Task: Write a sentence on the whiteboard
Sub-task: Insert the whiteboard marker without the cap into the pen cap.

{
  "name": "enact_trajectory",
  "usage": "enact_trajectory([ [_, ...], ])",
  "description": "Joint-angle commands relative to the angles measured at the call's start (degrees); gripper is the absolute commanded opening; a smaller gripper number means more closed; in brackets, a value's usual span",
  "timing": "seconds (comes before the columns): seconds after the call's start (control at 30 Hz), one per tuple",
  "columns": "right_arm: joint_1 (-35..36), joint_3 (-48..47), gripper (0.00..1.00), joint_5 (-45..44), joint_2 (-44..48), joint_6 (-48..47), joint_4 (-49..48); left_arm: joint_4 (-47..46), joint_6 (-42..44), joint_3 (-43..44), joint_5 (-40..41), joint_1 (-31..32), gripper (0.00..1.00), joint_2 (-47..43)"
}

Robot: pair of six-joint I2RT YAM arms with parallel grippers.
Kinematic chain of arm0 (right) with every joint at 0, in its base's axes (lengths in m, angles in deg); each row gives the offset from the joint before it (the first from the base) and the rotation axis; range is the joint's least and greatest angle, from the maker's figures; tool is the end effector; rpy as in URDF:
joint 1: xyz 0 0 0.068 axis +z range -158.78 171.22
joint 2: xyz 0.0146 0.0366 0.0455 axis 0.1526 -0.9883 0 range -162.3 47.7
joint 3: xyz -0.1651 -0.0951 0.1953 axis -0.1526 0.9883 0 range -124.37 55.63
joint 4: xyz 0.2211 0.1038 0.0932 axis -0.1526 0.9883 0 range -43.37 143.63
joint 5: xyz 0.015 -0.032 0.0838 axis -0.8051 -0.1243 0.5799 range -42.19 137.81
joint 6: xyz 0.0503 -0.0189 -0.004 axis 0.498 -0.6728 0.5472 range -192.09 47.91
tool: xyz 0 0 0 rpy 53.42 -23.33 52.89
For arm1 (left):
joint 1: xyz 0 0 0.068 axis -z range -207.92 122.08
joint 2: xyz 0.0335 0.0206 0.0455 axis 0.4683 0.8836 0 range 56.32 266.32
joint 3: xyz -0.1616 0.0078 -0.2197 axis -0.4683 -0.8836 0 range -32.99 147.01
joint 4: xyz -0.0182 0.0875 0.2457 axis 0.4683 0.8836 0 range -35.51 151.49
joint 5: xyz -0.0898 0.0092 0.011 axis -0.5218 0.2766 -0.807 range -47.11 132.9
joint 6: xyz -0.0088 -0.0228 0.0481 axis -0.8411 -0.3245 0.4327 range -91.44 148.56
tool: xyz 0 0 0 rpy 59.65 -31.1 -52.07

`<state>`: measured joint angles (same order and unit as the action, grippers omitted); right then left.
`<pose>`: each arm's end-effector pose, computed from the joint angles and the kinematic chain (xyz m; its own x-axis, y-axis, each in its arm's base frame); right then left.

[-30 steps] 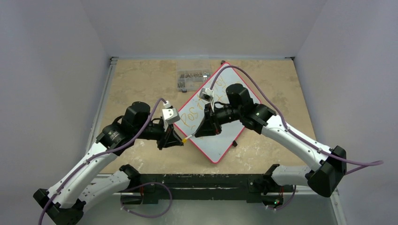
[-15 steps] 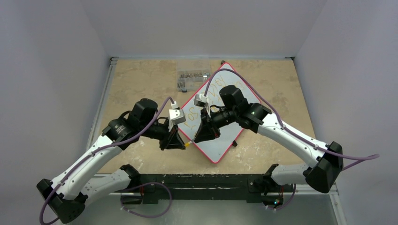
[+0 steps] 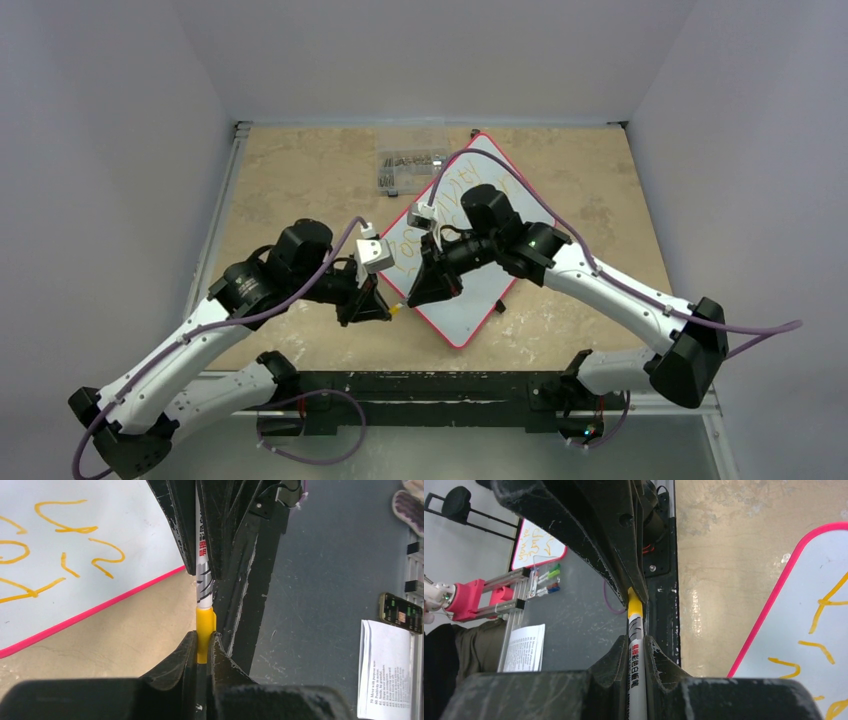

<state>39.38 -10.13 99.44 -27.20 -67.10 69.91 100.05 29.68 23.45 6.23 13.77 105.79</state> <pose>0.1685 0.2301 0.3372 -0.4350 -0.4049 -0.8043 -0.8693 -0.0439 0.4923 0.1086 -0.1253 0.3395 -0.4485 0.4205 -0.7887 0.8910 0.2804 -0.3572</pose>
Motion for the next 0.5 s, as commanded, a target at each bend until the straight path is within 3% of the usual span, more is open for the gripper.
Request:
enact_trajectory([
  [0.0,4.17,1.75,0.00,-0.07,0.92,7.25,-5.55,-9.98,0.50,4.33,8.86,3.36,0.00,-0.56],
  [0.23,8.04,1.82,0.00,-3.35,0.09,13.26,-8.56,-7.78,4.76,8.94,18.87,9.63,0.00,1.90],
  [0.47,9.49,2.42,0.00,-6.04,-1.92,18.32,-10.72,-11.60,6.82,8.88,33.86,17.36,0.00,2.13],
])
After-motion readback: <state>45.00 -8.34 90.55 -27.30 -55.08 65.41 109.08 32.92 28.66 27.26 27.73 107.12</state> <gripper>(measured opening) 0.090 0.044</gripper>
